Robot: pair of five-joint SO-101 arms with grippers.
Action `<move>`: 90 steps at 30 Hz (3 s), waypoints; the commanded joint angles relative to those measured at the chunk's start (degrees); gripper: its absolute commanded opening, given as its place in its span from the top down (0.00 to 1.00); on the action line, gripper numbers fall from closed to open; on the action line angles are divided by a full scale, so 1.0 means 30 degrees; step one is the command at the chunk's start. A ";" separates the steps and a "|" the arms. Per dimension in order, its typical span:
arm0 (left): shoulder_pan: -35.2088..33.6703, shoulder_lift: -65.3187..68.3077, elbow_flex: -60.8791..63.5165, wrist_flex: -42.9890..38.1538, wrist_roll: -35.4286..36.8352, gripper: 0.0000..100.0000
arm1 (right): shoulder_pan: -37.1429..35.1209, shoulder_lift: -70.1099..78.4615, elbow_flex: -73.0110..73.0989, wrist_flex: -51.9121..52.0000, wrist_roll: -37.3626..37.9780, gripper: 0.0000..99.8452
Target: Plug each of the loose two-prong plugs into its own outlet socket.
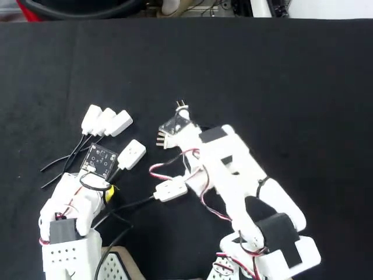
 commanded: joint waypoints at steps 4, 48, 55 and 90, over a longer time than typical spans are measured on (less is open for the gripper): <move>-0.0073 -0.0029 0.0103 -0.0264 -0.0088 0.72 | 0.0352 -0.0718 0.0689 -0.1084 -0.0147 0.90; -0.0044 -0.0029 0.0103 -0.0293 -0.0117 0.72 | 0.3604 -0.2359 0.2564 -0.2315 0.2022 0.79; -0.0044 -0.0029 0.0103 -0.0322 -0.0117 0.72 | 0.2256 -0.6022 0.2681 -0.0527 0.0996 0.79; -0.0044 -0.0029 0.0103 -0.0293 -0.0117 0.72 | 0.2432 -0.1070 0.2271 -0.3077 0.2315 0.94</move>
